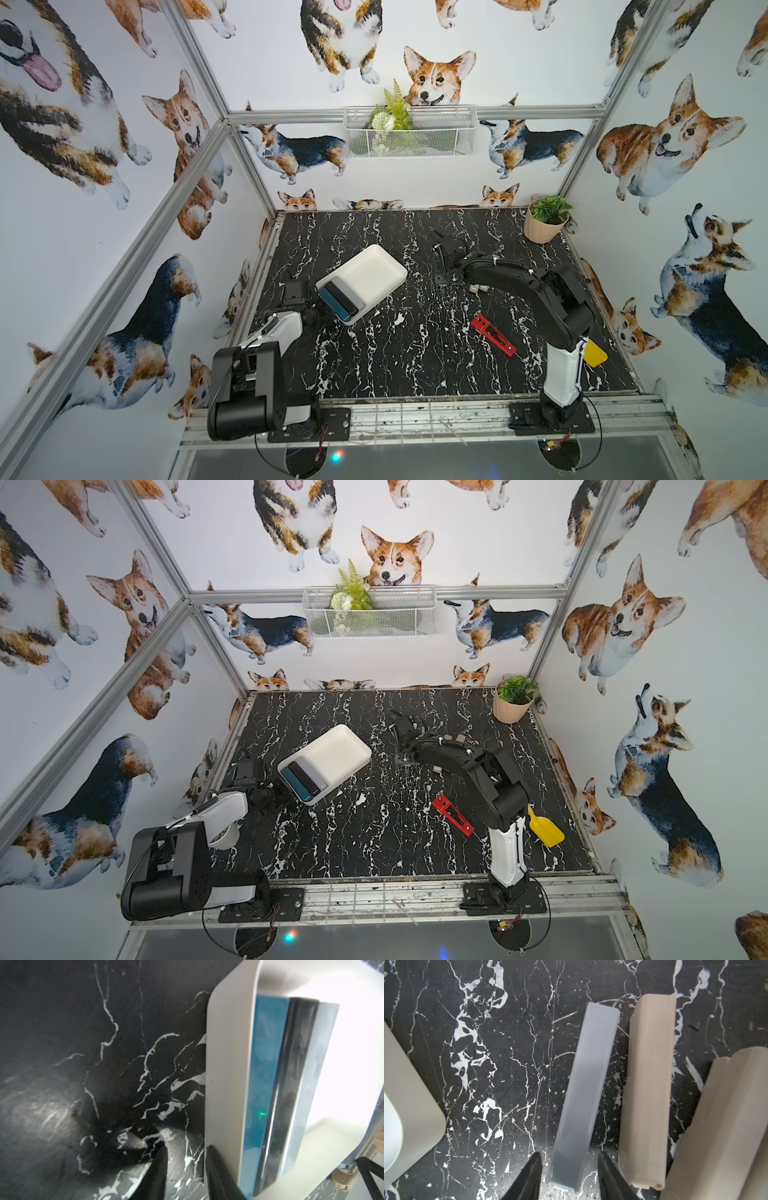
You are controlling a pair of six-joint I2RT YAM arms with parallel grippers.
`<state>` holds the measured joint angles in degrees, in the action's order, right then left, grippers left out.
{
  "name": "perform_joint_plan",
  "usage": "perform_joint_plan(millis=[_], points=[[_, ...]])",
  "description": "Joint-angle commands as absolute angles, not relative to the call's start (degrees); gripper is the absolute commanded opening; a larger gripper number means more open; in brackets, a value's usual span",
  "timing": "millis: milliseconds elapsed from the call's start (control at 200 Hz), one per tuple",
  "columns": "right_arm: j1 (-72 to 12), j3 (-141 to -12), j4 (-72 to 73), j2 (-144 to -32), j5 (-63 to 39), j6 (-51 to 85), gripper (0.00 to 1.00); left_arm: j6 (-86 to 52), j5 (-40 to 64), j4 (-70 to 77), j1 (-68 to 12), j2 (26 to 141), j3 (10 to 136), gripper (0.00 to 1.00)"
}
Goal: Put the pruning pliers into the storage box
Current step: Pick up the pruning pliers from the center of the board.
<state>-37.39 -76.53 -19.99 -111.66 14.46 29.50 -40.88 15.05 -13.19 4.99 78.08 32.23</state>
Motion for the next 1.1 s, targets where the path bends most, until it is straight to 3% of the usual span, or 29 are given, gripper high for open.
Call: perform_joint_plan(millis=[0,1096], points=[[-37.27,-76.38,-18.72,-112.03,14.46,30.59,0.47,-40.87,14.50,-15.03,5.01,78.19,32.08,0.35],[-37.01,-76.21,-17.79,-114.34,13.51,30.88,0.40,-40.95,14.59,-15.03,5.01,77.96,31.99,0.35]])
